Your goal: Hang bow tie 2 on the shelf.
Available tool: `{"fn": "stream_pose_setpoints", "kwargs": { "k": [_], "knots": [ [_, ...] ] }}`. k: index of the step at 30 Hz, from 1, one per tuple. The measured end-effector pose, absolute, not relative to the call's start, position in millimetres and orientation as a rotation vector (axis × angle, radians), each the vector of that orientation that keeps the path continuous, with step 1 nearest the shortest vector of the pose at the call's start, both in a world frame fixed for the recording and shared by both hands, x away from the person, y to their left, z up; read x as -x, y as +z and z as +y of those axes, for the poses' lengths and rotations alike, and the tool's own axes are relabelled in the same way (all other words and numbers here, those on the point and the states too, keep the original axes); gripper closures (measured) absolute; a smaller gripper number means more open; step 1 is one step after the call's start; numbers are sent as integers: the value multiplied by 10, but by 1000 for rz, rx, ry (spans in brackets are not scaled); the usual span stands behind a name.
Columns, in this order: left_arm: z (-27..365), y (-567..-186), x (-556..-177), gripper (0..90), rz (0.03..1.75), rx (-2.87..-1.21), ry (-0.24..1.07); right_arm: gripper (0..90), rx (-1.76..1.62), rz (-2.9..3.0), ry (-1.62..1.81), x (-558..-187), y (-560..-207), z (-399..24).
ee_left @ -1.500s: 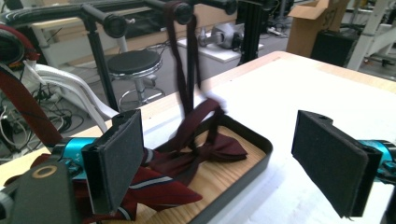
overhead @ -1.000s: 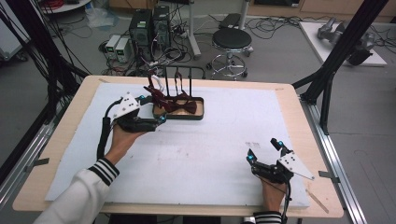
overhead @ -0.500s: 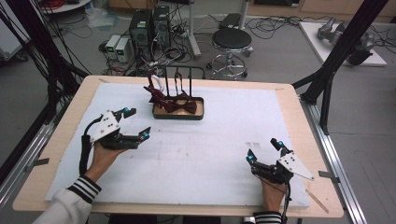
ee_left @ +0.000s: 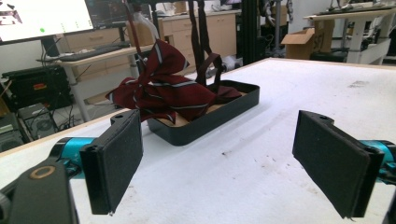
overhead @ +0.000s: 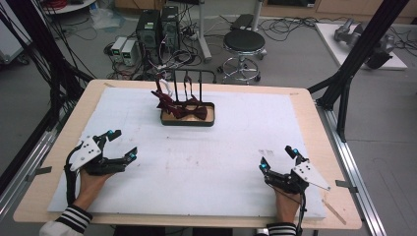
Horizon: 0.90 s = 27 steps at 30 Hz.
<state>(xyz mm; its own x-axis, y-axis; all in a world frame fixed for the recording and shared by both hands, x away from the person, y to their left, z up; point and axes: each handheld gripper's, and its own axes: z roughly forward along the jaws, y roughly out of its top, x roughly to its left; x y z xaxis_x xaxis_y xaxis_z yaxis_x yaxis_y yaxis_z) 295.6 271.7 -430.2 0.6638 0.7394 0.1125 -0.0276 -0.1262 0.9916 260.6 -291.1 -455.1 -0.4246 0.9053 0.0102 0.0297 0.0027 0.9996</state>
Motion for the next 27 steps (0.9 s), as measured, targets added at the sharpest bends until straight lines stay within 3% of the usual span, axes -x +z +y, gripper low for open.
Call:
{"fn": "stream_pose_setpoints", "kwargs": {
  "k": [27],
  "knots": [
    [2830, -4521, -2808, 152, 655, -1499, 723, 36, -994, 1543, 1511, -2603, -4552, -2909]
  ]
}}
